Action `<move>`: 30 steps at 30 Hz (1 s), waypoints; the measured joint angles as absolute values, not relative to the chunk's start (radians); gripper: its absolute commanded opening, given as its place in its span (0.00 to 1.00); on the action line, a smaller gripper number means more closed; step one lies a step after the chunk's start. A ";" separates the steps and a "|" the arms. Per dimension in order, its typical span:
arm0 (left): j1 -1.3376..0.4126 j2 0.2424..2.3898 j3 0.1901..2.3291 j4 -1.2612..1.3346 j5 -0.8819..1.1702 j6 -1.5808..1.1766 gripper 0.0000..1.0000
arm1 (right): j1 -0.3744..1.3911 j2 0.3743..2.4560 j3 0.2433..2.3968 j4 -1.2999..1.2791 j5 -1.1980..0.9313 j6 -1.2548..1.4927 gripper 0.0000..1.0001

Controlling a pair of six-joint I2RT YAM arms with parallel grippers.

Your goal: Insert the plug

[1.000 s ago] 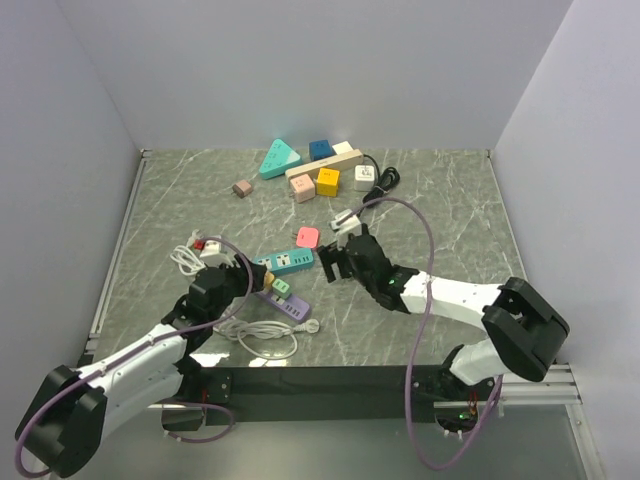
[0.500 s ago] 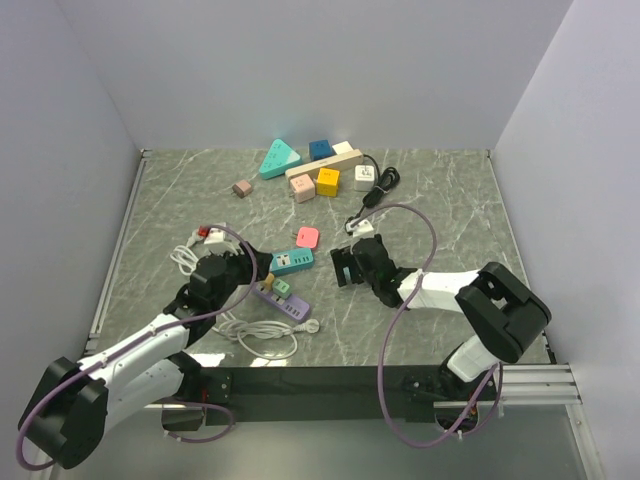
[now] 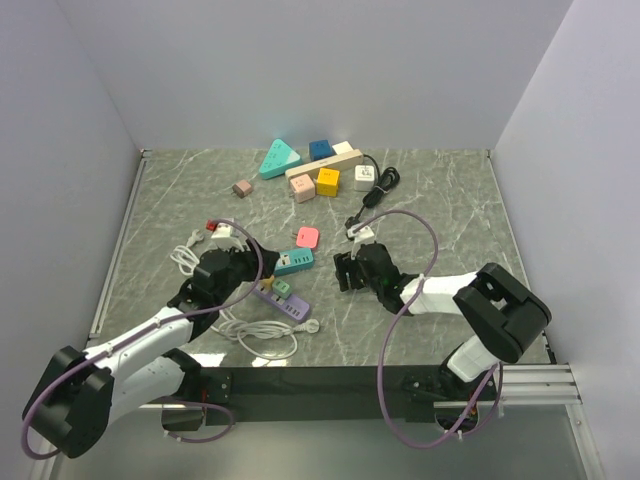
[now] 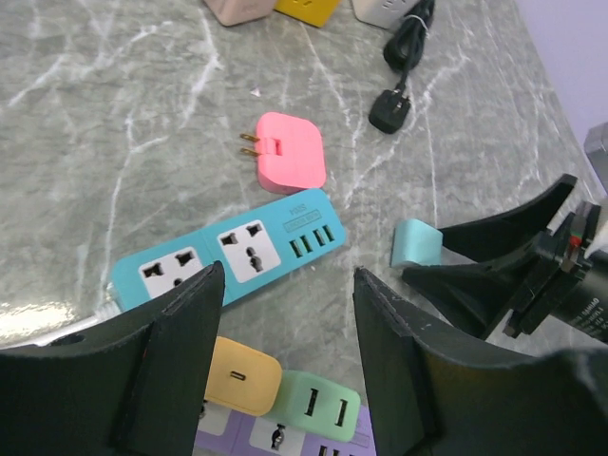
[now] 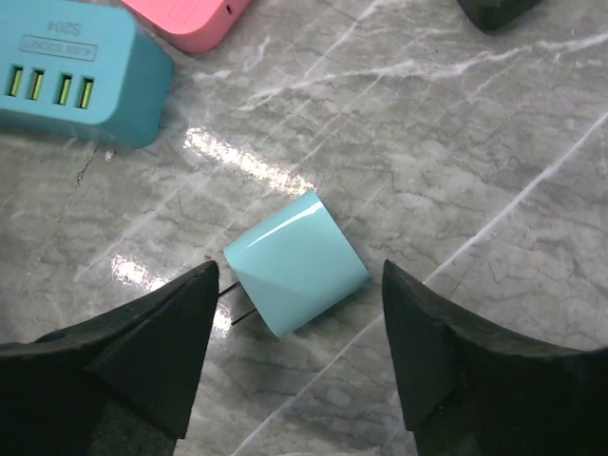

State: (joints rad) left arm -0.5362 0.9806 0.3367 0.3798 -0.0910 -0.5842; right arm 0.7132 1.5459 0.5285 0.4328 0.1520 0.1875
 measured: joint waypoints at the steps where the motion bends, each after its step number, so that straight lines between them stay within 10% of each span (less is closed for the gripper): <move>1: -0.536 0.986 0.337 0.386 -0.077 -0.582 0.62 | 0.713 1.546 0.524 0.443 0.147 0.185 0.73; 11: -0.536 1.027 0.347 0.441 0.017 -0.556 0.61 | 0.713 1.563 0.505 0.497 0.114 0.170 0.73; 30: -0.563 1.057 0.347 0.521 0.124 -0.521 0.61 | 0.713 1.477 0.458 0.531 0.042 0.173 0.24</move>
State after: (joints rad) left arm -0.5632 1.0573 0.3470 0.5209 0.1238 -0.5213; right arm 0.7132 1.4765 0.4583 0.5308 0.0418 0.1730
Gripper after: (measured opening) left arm 0.611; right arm 0.627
